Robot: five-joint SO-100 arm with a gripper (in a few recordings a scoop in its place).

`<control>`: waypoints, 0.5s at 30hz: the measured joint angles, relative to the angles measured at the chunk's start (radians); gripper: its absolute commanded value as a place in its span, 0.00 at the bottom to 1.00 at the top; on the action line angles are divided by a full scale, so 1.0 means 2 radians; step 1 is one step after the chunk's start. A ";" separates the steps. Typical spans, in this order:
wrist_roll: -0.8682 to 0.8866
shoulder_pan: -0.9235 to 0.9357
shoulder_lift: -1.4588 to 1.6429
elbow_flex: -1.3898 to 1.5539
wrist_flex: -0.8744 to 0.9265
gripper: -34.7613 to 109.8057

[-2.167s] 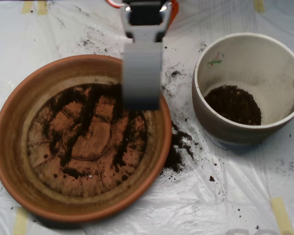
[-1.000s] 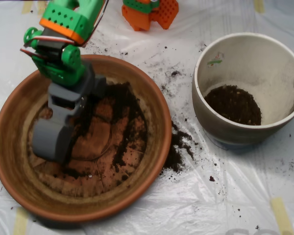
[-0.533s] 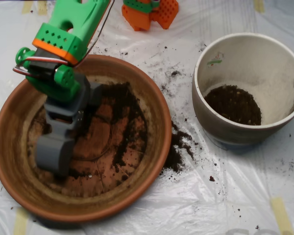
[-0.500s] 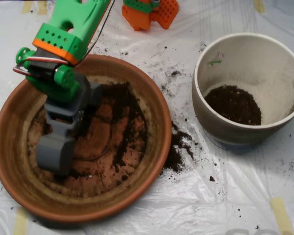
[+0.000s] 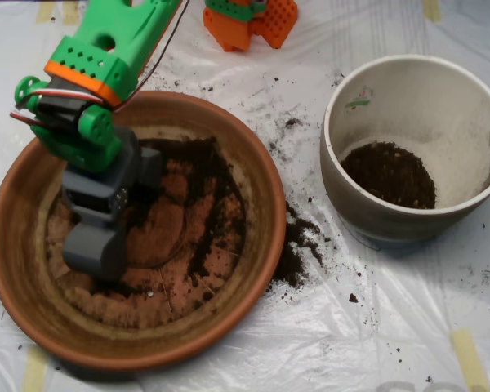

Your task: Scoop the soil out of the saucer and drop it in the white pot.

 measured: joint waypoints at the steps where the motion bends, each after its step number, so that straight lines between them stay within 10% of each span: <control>1: 0.000 0.000 0.000 -0.002 -0.001 0.44; 15: -0.012 0.000 0.195 0.280 -0.139 0.39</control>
